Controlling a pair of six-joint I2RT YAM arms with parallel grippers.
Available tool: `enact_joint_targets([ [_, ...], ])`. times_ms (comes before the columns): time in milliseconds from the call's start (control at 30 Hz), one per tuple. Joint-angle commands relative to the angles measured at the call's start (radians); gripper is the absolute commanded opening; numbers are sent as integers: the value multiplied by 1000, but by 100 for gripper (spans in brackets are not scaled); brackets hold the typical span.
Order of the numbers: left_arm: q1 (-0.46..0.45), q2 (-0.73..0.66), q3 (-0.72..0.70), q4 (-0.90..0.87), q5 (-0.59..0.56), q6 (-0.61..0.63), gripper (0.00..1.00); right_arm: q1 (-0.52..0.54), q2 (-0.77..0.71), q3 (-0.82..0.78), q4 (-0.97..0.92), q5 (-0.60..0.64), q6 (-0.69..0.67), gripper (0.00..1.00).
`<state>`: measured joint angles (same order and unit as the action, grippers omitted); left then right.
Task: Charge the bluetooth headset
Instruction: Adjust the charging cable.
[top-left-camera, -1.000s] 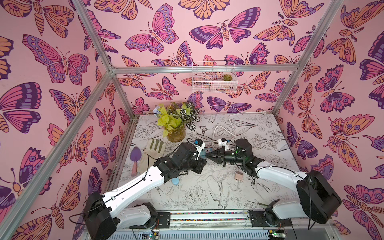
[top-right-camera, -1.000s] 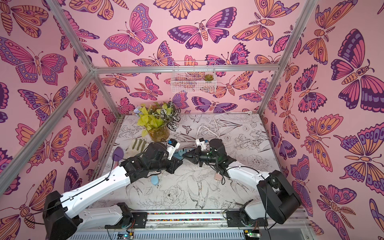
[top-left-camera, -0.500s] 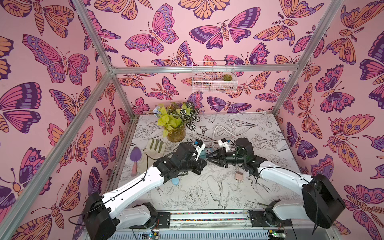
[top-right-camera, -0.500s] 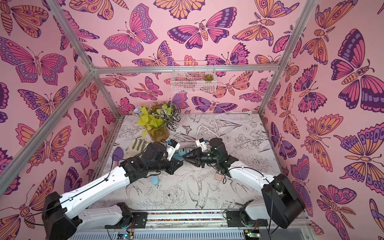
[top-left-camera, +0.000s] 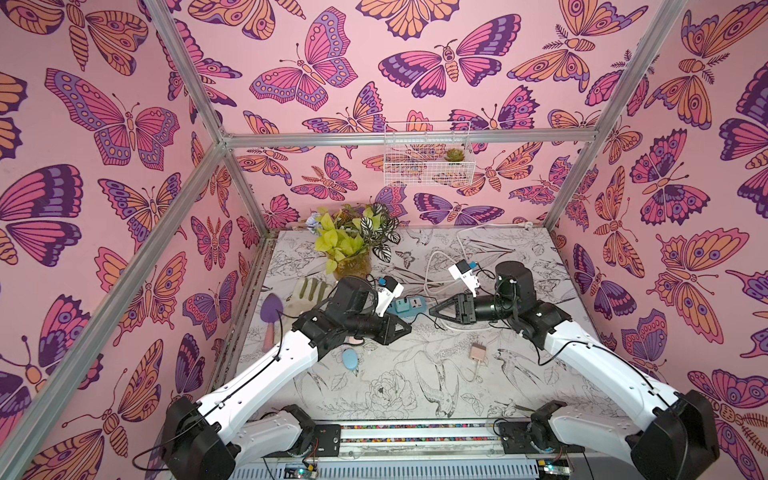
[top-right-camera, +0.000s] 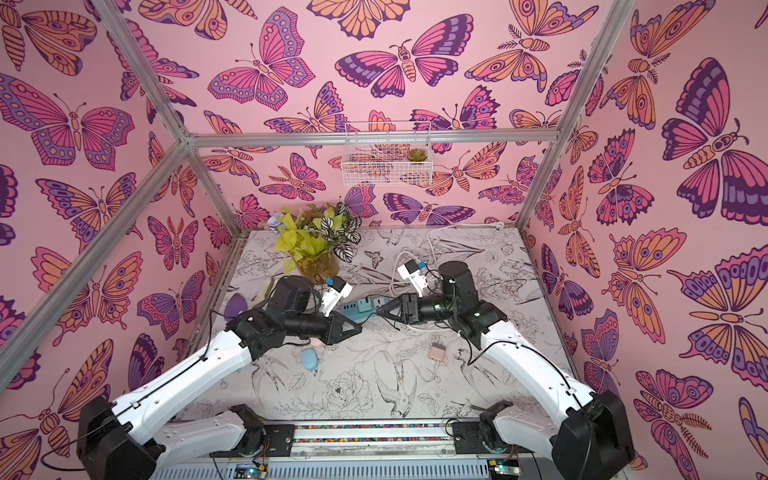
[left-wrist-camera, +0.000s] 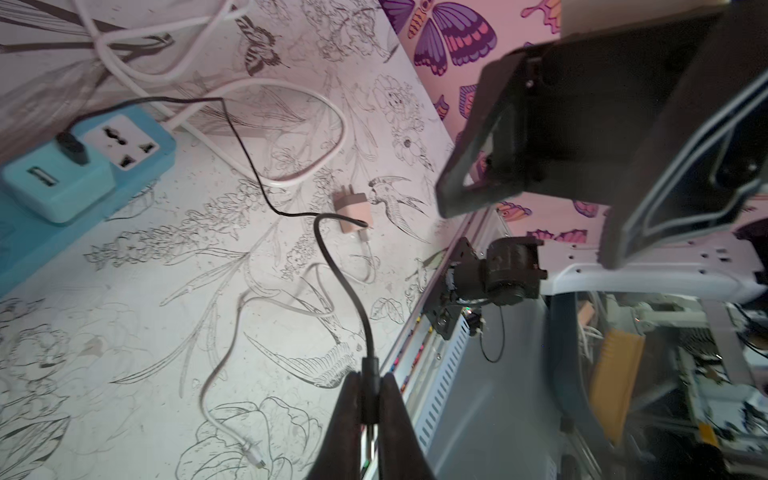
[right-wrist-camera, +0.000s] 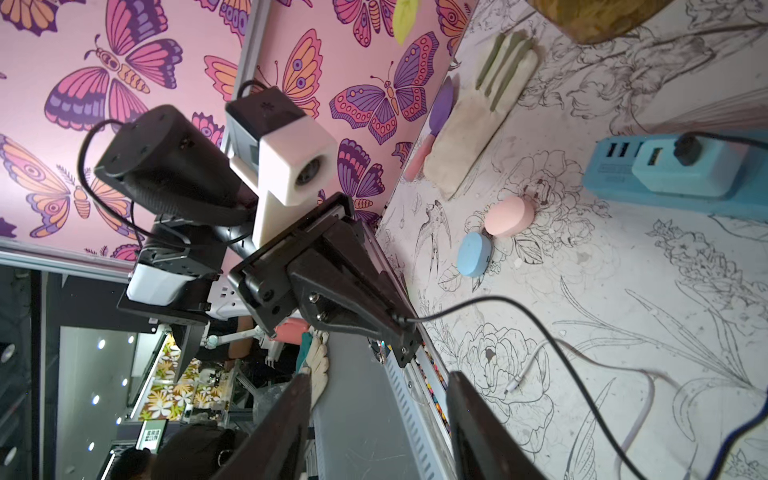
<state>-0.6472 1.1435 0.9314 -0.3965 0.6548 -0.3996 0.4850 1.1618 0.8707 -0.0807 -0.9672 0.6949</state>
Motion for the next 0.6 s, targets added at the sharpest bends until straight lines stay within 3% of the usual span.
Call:
enact_joint_targets([
  [0, 4, 21, 29, -5, 177, 30, 0, -2, 10, -8, 101, -54, -57, 60],
  [167, 4, 32, 40, 22, 245, 17, 0, 19, 56, -2, 166, -84, -64, 65],
  [567, 11, 32, 35, 81, 282, -8, 0, 61, 133, -52, 287, -209, -41, 61],
])
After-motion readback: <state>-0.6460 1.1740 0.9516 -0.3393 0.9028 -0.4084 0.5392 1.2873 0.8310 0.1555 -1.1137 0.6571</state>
